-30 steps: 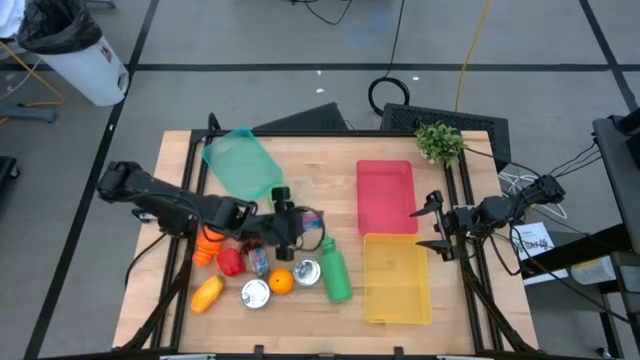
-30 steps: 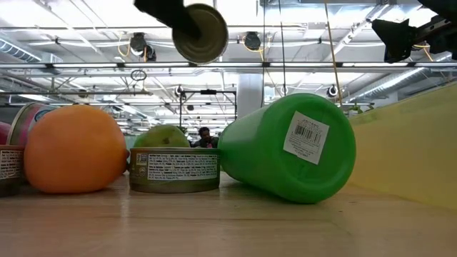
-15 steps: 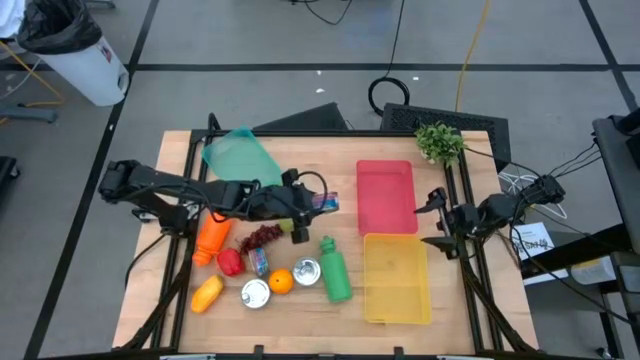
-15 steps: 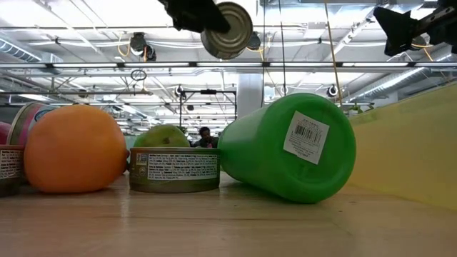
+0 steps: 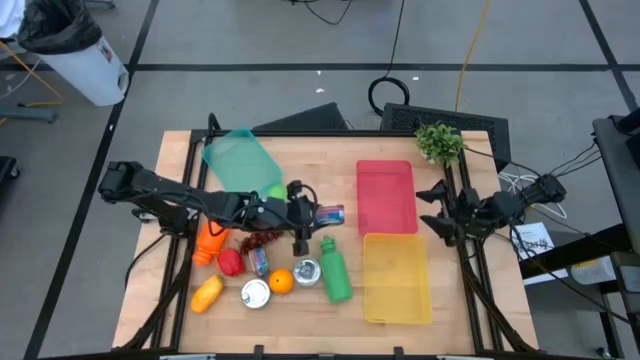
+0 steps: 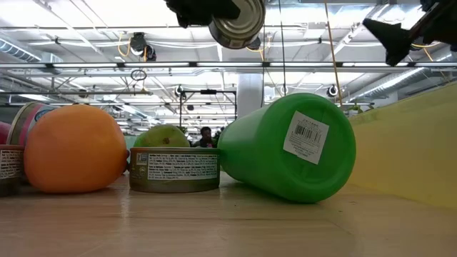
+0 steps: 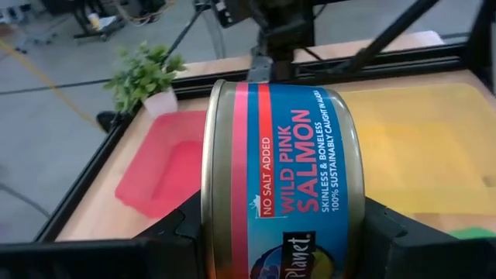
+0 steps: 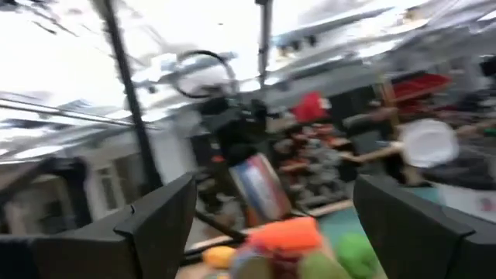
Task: Pick & Place Food Item
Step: Put the blue and pink tuna can into the yellow bin
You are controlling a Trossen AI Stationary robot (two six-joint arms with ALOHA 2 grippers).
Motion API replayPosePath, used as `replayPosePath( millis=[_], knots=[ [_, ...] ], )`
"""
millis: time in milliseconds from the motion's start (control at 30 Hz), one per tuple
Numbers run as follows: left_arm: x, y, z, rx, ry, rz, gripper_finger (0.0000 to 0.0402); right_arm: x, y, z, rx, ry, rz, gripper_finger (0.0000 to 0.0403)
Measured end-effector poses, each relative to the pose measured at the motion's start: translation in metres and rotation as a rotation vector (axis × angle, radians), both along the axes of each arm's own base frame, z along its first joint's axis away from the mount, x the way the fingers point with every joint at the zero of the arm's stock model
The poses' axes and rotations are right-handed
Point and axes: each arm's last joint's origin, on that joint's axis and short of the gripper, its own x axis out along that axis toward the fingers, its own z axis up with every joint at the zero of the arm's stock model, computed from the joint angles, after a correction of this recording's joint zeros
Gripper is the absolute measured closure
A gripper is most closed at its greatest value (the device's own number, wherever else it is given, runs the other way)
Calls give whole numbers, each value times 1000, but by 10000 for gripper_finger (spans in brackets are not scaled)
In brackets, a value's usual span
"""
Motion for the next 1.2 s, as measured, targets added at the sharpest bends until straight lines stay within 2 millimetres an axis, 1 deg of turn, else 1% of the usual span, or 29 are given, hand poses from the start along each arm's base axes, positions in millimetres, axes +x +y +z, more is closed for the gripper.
replayPosePath(
  millis=[133,233,333,400,500,633,733,833,900,967,1067,1200],
  knots=[
    [0,-2,1,-16,-16,22,213,7,2,-4,-89,66,-76,73],
    [0,-1,1,-22,-19,26,207,15,4,-4,-111,90,-140,73],
    [0,-1,1,-35,-21,35,216,25,5,-6,-140,148,-170,73],
    [0,0,1,-41,-23,40,217,36,7,-1,-169,202,-183,73],
    [0,0,1,-40,-23,40,217,55,9,9,-234,253,-172,73],
    [0,1,1,-36,-23,41,206,87,7,14,-300,355,-138,74],
    [0,1,1,-29,-21,39,203,113,3,24,-303,365,-114,74],
    [0,1,1,-20,-19,34,217,138,0,28,-330,383,-35,73],
    [0,1,1,-18,-19,34,217,154,0,32,-371,366,13,72],
    [0,2,1,-18,-16,34,217,167,0,34,-420,352,38,68],
    [0,1,0,-16,-10,25,216,184,0,30,-455,352,50,61],
    [0,1,0,-10,-5,21,199,202,-3,31,-463,331,28,58]
  ],
)
